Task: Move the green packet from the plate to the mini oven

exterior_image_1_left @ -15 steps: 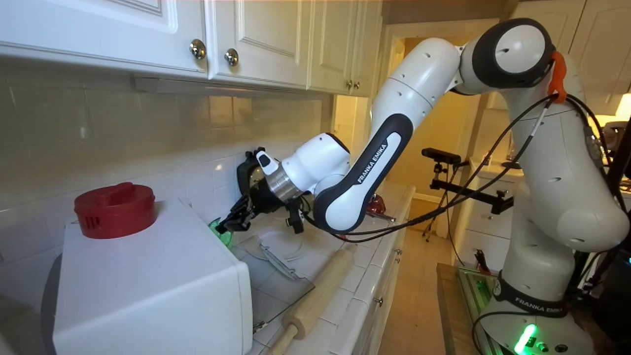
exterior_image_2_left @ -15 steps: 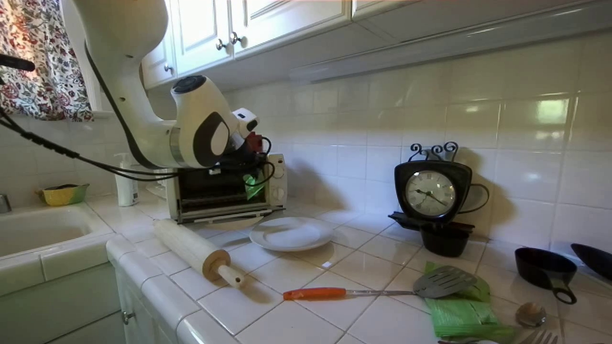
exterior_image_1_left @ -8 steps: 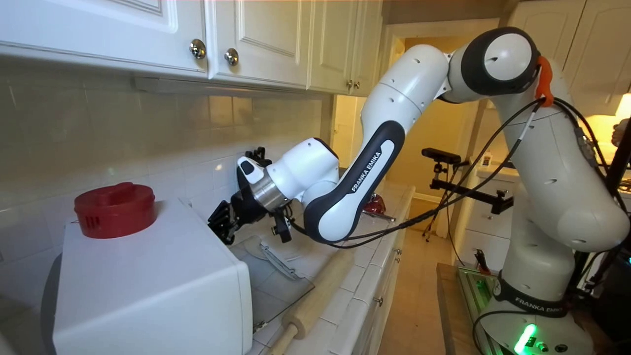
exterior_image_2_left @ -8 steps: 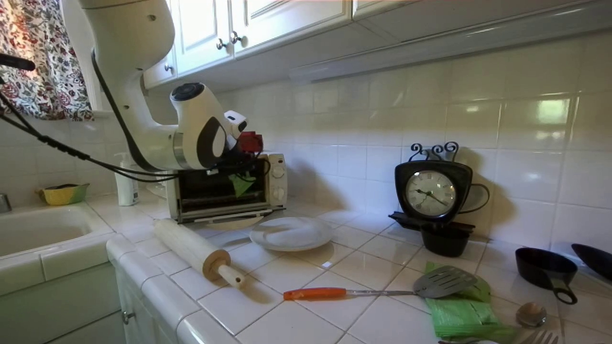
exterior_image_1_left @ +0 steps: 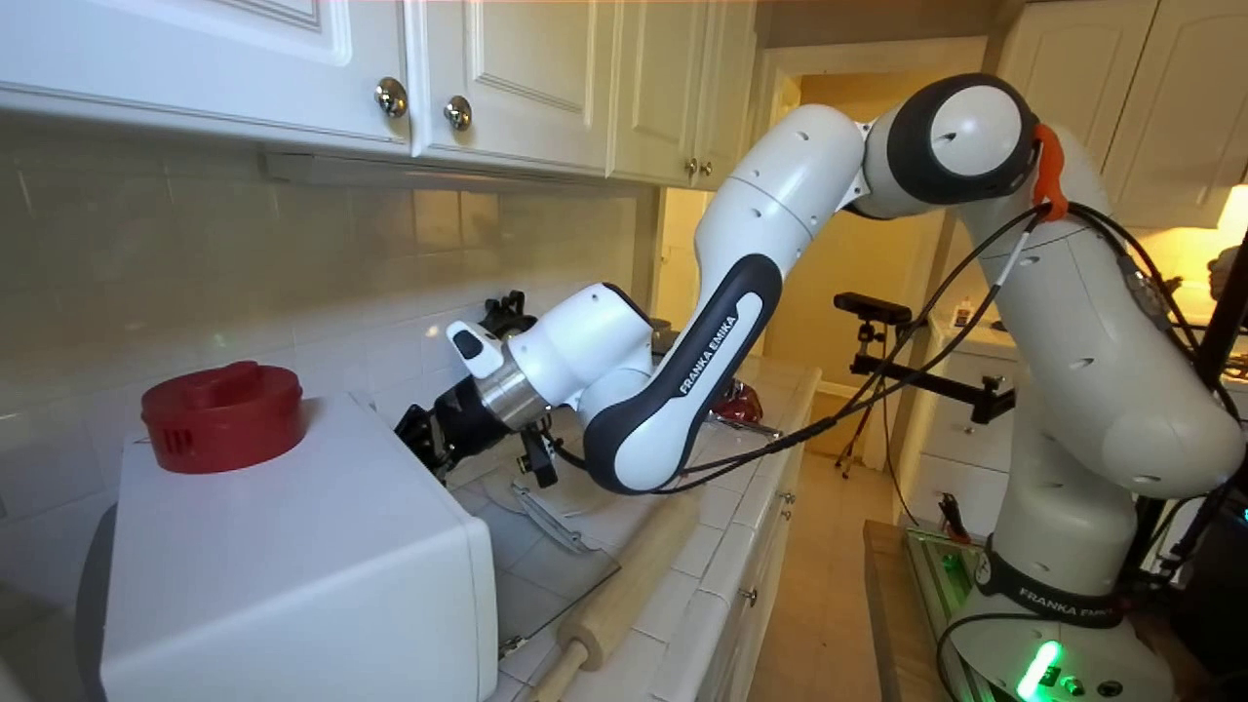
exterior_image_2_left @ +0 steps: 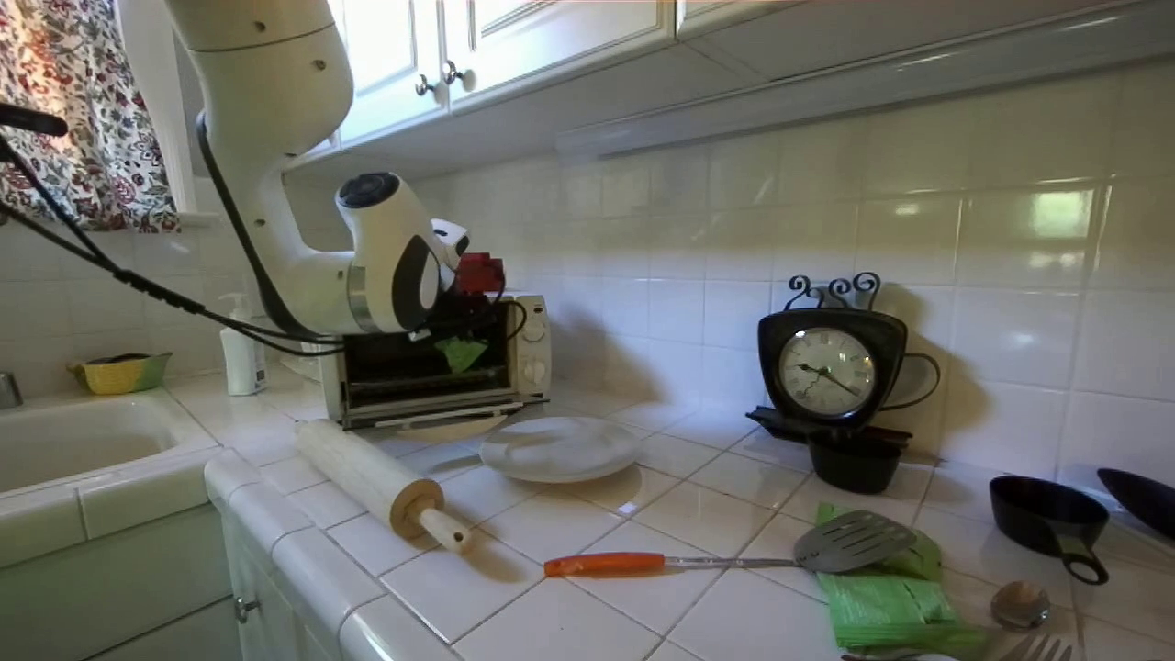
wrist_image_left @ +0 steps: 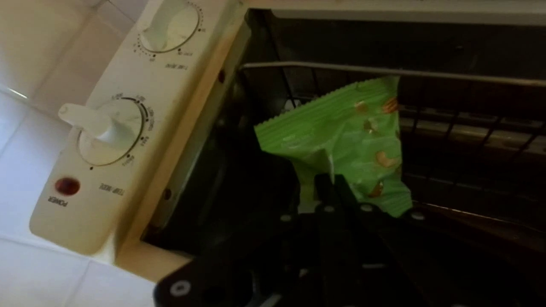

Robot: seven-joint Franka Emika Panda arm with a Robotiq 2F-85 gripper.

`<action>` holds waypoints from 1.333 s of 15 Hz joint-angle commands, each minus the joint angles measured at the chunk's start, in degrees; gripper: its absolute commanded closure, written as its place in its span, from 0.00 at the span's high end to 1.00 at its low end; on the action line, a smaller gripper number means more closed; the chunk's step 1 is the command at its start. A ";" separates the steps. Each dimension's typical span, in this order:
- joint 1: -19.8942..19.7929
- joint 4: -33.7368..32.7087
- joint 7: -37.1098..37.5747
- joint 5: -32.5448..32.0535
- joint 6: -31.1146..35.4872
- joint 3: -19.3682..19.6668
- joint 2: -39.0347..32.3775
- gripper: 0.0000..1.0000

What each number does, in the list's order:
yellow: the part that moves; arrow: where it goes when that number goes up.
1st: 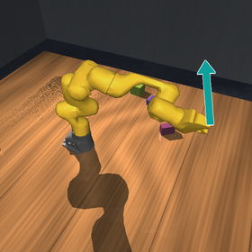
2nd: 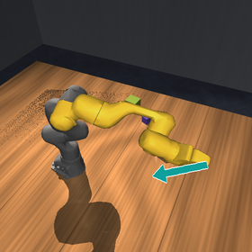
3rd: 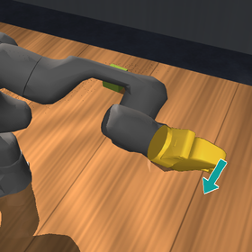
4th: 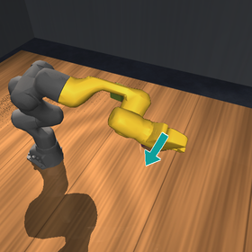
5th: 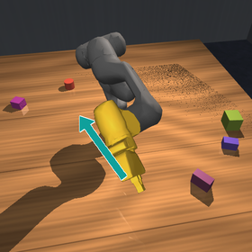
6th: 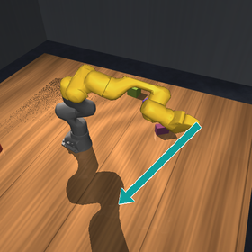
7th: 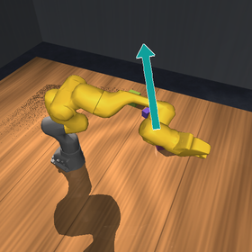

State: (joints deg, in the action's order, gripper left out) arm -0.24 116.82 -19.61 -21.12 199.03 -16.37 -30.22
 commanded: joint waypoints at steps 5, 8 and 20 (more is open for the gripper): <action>-6.24 -6.03 -0.63 -7.43 1.08 -7.21 -6.94 0.42; -4.17 -3.84 0.10 -3.55 0.58 -4.07 -3.81 0.62; -9.22 17.84 20.15 3.48 -12.55 -11.85 16.21 1.00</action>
State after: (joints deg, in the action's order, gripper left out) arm -4.89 125.29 -5.24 -21.07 189.19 -22.58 -21.93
